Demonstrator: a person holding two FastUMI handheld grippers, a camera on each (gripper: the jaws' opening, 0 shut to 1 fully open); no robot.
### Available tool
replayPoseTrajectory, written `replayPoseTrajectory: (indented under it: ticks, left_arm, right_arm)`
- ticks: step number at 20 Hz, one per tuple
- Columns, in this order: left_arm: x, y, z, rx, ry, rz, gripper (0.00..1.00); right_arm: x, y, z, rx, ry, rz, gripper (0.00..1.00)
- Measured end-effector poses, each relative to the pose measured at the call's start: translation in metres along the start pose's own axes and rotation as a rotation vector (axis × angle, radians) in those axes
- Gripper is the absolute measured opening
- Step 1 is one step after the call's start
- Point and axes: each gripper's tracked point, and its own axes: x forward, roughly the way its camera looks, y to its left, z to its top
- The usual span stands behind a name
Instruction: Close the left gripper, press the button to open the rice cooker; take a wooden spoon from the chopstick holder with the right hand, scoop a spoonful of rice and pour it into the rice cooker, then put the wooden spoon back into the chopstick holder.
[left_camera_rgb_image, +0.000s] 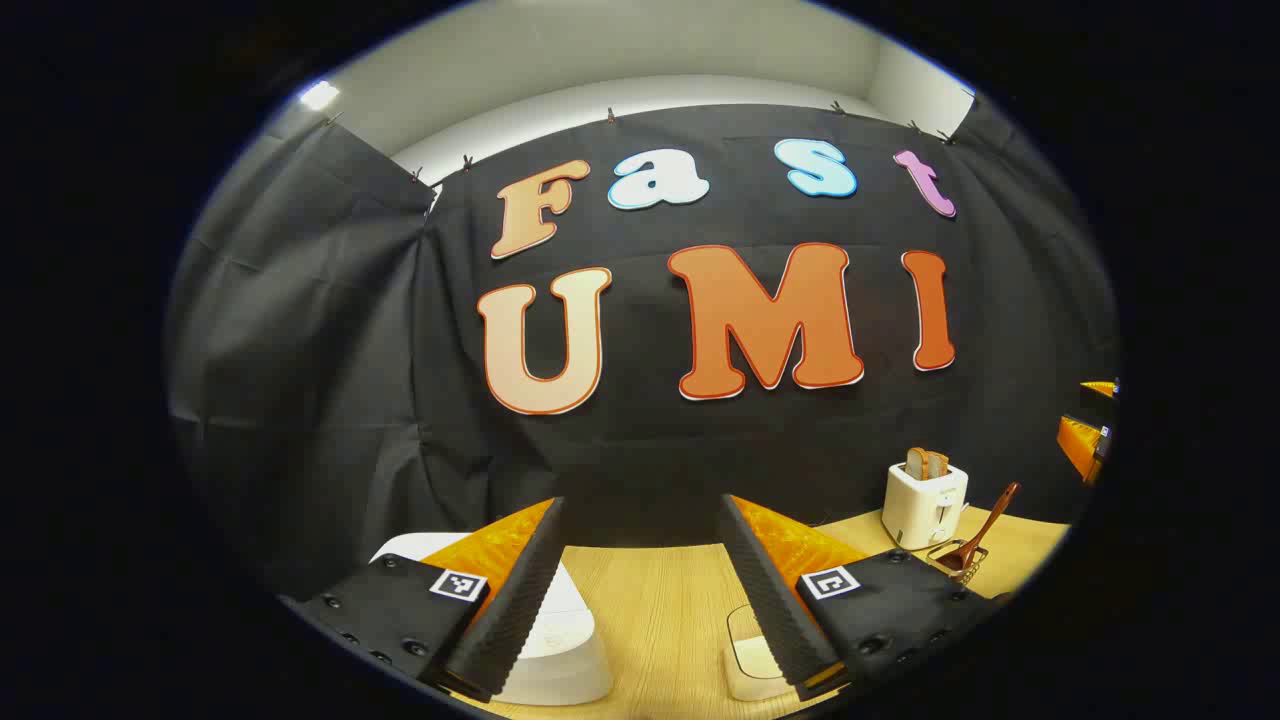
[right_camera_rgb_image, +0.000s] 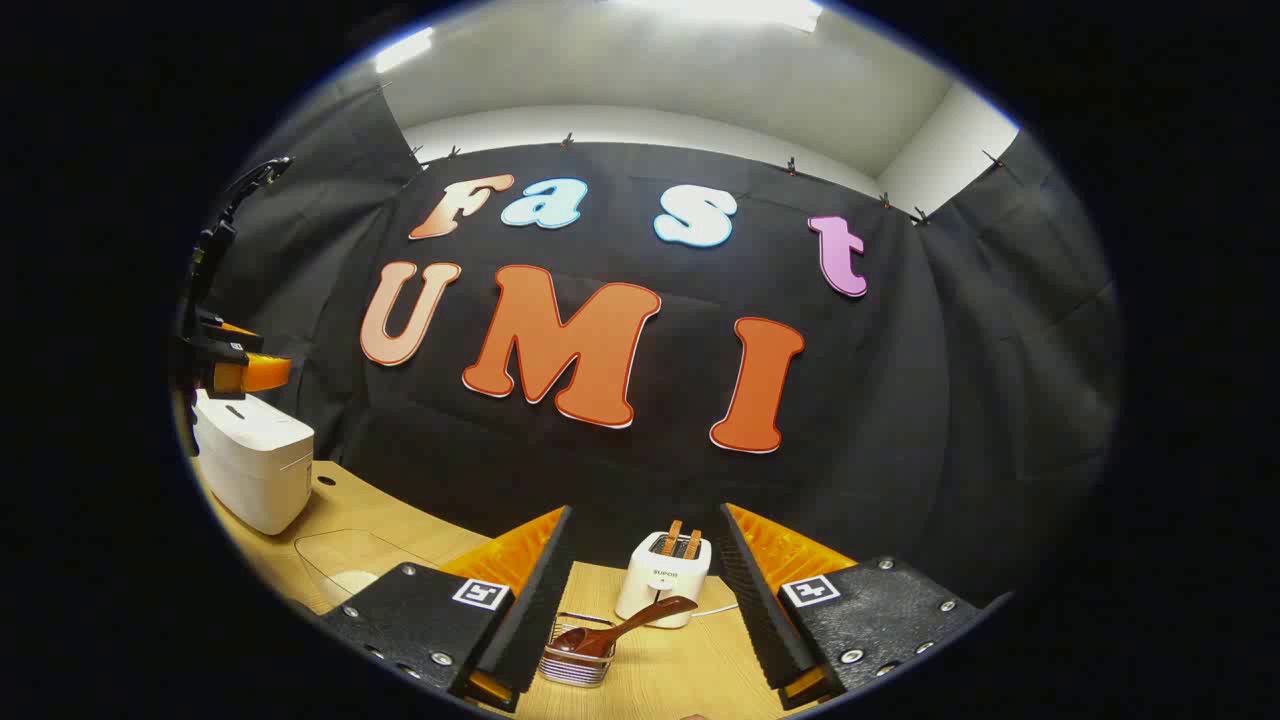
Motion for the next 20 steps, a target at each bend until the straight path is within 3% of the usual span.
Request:
replayPoseTrajectory:
  ticks: [12,20]
  left_arm:
    - [0.003,-0.003,-0.006,0.005,0.014,-0.001,0.96]
    - [0.003,-0.004,-0.007,0.014,0.011,0.004,0.96]
  right_arm:
    - [0.000,0.002,-0.006,0.001,0.014,0.007,0.84]
    - [0.003,0.005,-0.015,0.087,0.067,0.016,0.84]
